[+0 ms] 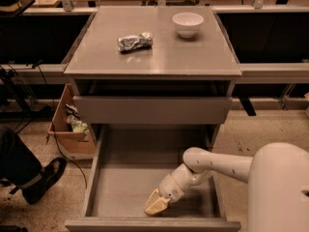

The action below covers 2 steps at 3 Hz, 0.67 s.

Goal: Open middle drawer

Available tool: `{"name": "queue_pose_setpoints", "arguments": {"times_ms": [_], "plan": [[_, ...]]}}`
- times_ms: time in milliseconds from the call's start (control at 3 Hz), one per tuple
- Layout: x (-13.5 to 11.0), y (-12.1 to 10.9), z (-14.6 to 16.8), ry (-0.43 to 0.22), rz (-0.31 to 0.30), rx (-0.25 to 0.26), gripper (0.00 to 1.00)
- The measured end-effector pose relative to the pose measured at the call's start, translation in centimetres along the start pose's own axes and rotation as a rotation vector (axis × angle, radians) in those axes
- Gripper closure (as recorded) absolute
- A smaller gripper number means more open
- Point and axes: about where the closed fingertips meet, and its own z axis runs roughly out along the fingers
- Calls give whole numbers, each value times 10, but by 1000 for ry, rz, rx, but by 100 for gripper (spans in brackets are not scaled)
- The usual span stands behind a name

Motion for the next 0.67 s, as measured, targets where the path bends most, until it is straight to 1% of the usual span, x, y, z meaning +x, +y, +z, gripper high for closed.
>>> {"name": "queue_pose_setpoints", "arguments": {"times_ms": [333,667], "plan": [[-9,-6,-8,-36,-39,29,100],[-24,-22,-31,-69,-91,95,100]]}}
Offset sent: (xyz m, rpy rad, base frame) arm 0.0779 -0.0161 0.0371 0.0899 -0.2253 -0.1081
